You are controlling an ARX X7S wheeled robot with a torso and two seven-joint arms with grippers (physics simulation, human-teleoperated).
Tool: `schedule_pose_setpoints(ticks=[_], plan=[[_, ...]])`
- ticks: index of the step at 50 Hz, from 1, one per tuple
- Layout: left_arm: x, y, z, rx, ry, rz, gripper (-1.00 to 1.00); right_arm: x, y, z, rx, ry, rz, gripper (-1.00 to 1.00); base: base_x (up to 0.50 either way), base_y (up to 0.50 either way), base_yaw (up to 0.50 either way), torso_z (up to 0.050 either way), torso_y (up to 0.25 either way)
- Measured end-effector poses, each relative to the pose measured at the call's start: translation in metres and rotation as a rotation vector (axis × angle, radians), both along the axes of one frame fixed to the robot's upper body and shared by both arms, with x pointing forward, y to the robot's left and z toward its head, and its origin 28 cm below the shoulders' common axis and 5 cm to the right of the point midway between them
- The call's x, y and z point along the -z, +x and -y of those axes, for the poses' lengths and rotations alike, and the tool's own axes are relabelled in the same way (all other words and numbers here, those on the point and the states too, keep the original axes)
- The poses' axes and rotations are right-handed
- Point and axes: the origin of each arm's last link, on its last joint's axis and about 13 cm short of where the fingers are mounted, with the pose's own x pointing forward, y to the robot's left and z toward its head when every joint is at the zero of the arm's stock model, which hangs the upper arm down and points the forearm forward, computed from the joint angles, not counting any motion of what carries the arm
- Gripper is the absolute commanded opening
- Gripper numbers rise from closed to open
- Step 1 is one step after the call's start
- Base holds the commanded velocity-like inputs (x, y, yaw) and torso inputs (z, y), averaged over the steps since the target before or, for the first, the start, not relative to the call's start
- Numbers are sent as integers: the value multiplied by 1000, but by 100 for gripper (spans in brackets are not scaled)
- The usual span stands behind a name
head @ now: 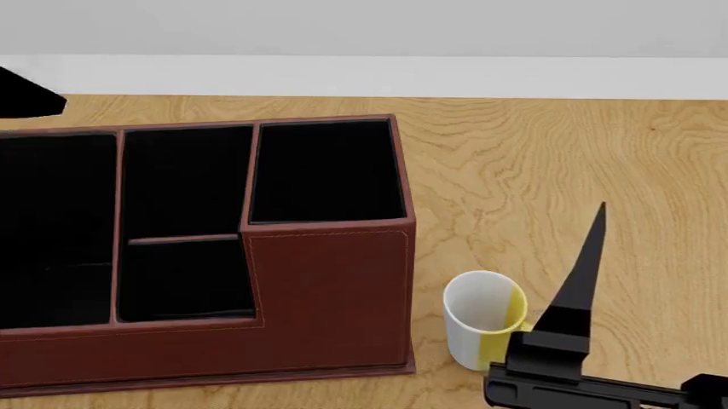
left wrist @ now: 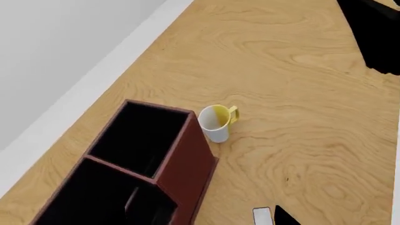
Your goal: Pick up the book and place it in the front compartment of the caddy.
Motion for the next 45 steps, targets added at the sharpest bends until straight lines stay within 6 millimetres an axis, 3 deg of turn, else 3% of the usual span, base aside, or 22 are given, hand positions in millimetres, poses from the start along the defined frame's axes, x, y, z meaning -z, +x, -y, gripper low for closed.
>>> schedule_pose_setpoints(ticks=[18, 45], plan=[[30, 11, 11, 75, 42, -191, 100, -1, -3, 2, 6, 2, 7, 100, 0, 0, 0, 0, 0], [85, 28, 25, 57, 120, -322, 100, -1, -2, 2, 6, 5, 8, 100, 0, 0, 0, 0, 0]])
